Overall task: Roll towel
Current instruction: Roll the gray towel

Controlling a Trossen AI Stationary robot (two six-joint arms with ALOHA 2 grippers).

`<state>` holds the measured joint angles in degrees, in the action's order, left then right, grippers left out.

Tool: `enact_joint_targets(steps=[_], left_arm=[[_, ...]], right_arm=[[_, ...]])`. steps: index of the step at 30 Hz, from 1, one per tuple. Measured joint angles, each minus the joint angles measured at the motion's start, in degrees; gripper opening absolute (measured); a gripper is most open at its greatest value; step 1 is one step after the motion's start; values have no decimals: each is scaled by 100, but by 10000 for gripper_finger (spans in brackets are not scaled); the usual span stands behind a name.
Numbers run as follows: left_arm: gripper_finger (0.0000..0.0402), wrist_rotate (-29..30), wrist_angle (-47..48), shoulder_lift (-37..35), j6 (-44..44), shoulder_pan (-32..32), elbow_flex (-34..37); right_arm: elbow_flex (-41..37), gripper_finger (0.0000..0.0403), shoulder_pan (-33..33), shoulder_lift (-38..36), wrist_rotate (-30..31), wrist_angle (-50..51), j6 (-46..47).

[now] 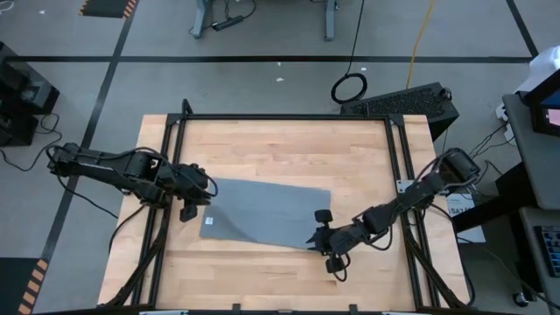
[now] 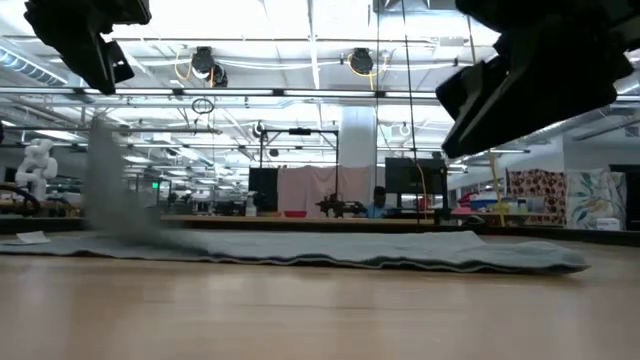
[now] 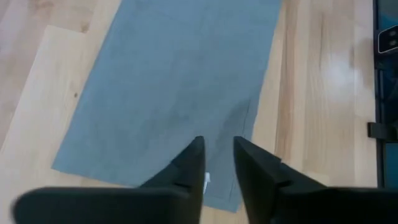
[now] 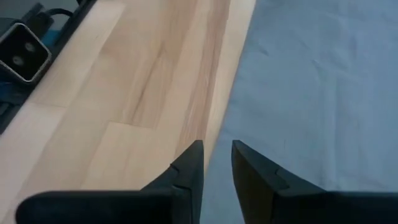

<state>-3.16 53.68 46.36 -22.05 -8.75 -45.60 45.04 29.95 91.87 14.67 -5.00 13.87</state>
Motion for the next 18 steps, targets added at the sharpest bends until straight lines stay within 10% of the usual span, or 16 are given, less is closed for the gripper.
enact_joint_targets(steps=[18], left_arm=[[164,104,-185,199,-636,-234,4]], right_arm=[[0,73,-82,18,3,7,-169]])
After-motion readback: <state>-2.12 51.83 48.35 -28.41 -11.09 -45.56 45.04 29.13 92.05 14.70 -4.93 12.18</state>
